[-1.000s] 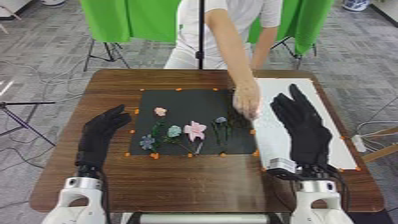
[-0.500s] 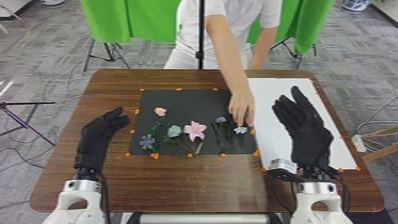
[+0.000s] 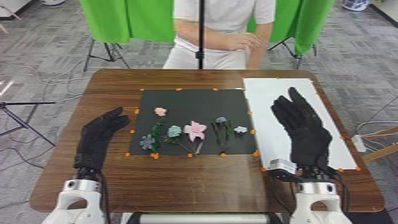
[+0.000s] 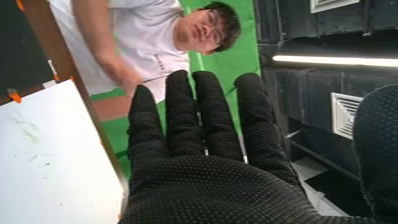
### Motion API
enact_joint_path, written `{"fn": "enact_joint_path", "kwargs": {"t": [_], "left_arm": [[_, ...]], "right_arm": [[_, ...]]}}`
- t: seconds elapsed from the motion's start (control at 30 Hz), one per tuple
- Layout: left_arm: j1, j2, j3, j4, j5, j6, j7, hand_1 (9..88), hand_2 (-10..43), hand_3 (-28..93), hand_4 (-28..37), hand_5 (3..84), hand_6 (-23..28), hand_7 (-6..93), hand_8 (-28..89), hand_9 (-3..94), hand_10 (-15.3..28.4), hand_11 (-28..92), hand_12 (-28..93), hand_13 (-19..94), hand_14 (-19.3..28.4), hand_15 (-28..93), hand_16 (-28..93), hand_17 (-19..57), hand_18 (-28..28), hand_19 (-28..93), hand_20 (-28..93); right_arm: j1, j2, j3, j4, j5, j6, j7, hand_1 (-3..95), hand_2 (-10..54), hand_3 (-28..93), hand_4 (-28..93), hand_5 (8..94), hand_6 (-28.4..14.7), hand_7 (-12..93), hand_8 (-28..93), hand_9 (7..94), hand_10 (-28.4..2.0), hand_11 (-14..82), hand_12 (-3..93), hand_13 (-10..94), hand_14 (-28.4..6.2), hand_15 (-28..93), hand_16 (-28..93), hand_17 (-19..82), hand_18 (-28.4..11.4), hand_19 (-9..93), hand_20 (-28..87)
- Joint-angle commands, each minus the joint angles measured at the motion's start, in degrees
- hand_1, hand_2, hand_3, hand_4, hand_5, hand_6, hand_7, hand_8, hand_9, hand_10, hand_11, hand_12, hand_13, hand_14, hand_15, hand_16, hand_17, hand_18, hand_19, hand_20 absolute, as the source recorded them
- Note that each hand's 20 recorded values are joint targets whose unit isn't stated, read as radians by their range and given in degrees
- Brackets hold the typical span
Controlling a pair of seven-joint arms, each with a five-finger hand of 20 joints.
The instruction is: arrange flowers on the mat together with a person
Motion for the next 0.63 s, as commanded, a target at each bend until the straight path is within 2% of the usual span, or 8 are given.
{"fn": "enact_joint_path", "kwargs": {"t": [0.03, 0.17, 0.27, 0.53, 0.63], "left_arm": [[0.42, -0.35, -0.36, 0.35, -0.11, -0.54, 0.10, 23.0, 3.1, 66, -23.7, 51.0, 5.8, 9.8, -5, 49.7, 14.9, 17, 14, 40, 18.8, 16, 3, 7.0, 13.9, 8, 19], [0.59, -0.39, -0.48, 0.35, -0.22, -0.19, 0.24, 23.0, 3.1, 66, -23.7, 50.9, 5.8, 9.8, -5, 49.7, 14.8, 17, 14, 40, 18.8, 16, 3, 7.0, 13.8, 8, 19], [0.10, -0.36, -0.33, 0.50, -0.17, -0.44, 0.40, 23.0, 3.1, 66, -23.7, 51.0, 5.9, 9.7, -5, 49.7, 14.8, 17, 14, 40, 18.9, 16, 3, 7.0, 13.8, 8, 20], [0.11, -1.16, -0.15, 0.25, 0.02, -0.58, 0.50, 22.9, 2.9, 67, -23.8, 51.0, 5.8, 9.7, -5, 49.7, 14.8, 17, 14, 40, 18.9, 16, 3, 7.0, 13.9, 8, 20], [0.12, -0.95, 0.11, 0.32, -0.12, -0.49, 0.65, 22.9, 2.9, 67, -23.7, 51.0, 5.8, 9.7, -5, 49.7, 14.8, 17, 14, 40, 18.8, 16, 3, 7.0, 13.9, 8, 20]], "right_arm": [[-0.02, 0.22, -0.36, 0.02, -0.31, -0.14, -0.25, 5.2, 4.6, 80, -20, 36.8, 1.1, 11, -10, 41.2, -12.3, 4.3, 8.4, 33, -8.4, 13, 7, 20, -11.3, 1, 27], [-0.46, 0.10, -0.37, 0.04, -0.45, -0.18, 0.03, 5.2, 4.6, 80, -20, 37.0, 1.0, 11, -10, 41.2, -12.2, 4.4, 8.5, 33, -8.4, 13, 7, 20, -11.3, 1, 27], [-0.46, 0.11, -0.16, -0.04, -0.35, 0.18, 0.04, 5.1, 4.6, 80, -20, 37.2, 1.0, 11, -10, 41.4, -12.3, 4.4, 8.5, 33, -8.4, 13, 7, 20, -11.3, 1, 27], [-0.46, 0.16, 0.09, -0.56, -1.05, 0.26, -0.25, 5.1, 4.7, 80, -20, 38.0, 1.0, 11, -10, 41.9, -12.3, 4.5, 8.6, 33, -8.5, 13, 7, 20, -11.2, 1, 27], [-0.54, 0.11, 0.16, -0.61, -0.83, 0.26, -0.37, 5.1, 4.7, 80, -20, 38.3, 1.0, 11, -10, 42.0, -12.3, 4.5, 8.7, 33, -8.5, 13, 7, 20, -11.2, 1, 27]]}}
